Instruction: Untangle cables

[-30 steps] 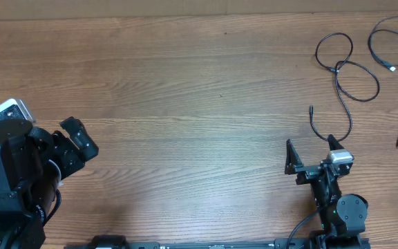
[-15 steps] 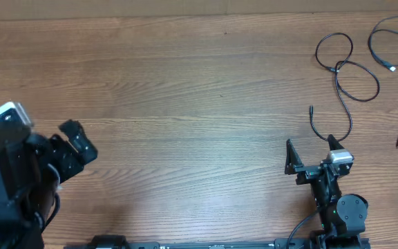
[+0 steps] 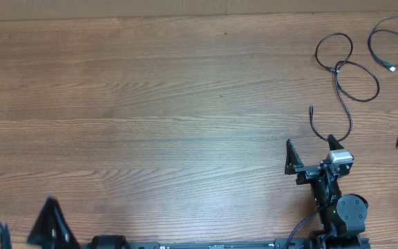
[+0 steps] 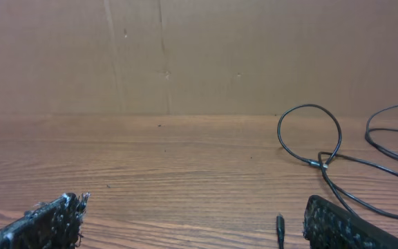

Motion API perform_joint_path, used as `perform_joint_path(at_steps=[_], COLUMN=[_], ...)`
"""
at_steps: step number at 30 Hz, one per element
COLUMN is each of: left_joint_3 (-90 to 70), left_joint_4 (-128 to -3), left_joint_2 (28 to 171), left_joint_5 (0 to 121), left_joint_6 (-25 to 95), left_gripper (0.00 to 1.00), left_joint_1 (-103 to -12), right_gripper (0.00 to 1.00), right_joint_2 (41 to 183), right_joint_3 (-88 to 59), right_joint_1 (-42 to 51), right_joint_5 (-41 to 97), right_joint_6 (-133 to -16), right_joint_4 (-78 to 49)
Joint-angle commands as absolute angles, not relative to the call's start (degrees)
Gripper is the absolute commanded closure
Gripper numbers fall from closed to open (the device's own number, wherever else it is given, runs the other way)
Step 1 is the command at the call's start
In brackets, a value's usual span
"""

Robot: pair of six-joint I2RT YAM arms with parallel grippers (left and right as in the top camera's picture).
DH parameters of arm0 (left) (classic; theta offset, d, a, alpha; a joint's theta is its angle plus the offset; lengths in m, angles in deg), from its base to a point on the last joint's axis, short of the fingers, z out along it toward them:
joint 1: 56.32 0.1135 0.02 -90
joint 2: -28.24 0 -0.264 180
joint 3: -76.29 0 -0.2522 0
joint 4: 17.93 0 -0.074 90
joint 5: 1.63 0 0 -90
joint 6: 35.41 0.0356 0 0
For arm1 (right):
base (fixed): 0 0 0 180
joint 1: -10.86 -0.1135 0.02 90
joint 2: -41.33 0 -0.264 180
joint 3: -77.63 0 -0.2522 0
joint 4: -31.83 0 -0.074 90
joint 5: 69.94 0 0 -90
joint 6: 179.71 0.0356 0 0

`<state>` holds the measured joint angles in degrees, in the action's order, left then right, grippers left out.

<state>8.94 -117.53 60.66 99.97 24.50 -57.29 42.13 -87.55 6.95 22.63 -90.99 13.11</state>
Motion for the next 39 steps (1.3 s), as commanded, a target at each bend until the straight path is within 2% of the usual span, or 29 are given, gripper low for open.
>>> perform_joint_path(at_steps=[1,8,13,17,22,28,39], left_joint_3=[4.5,-9.3,-21.2,-31.8,-41.5,-58.7,-85.5], left_joint_4=[-119.1,-117.0,-108.5,-102.0,-94.0,-76.0,-38.0], left_joint_2=[54.1,41.4,33.8,28.4,28.5,28.5,28.4], left_joint_5=[97.4,97.0,90.6,87.2,86.6,83.1,79.5], left_joint_6=[23.7,24.4,34.4,35.3,35.6,40.7,40.8], left_gripper=[0.01,0.0,0.0,0.0,0.0,0.01,0.01], left_joint_1=[-56.0,-54.8,-54.0,-54.0,-54.0,-54.0,-54.1], right_gripper=[0.0,0.0,0.0,0.0,0.0,0.0,0.0], right_joint_2=[41.5,41.5,41.5,41.5,41.5,41.5,41.5], right_joint_3=[-88.2,-88.2,-88.2,-88.2,-88.2,-88.2,-88.2], right_joint_1=[6.6,6.6,6.6,6.6,6.6,6.6,6.6], right_joint_5=[22.7,22.7,22.7,22.7,22.7,22.7,22.7], right_joint_6=[-91.1,-91.1,-91.1,-91.1,-91.1,-91.1,-91.1], right_joint_4=[13.4,13.4,13.4,13.4,13.4,13.4,13.4])
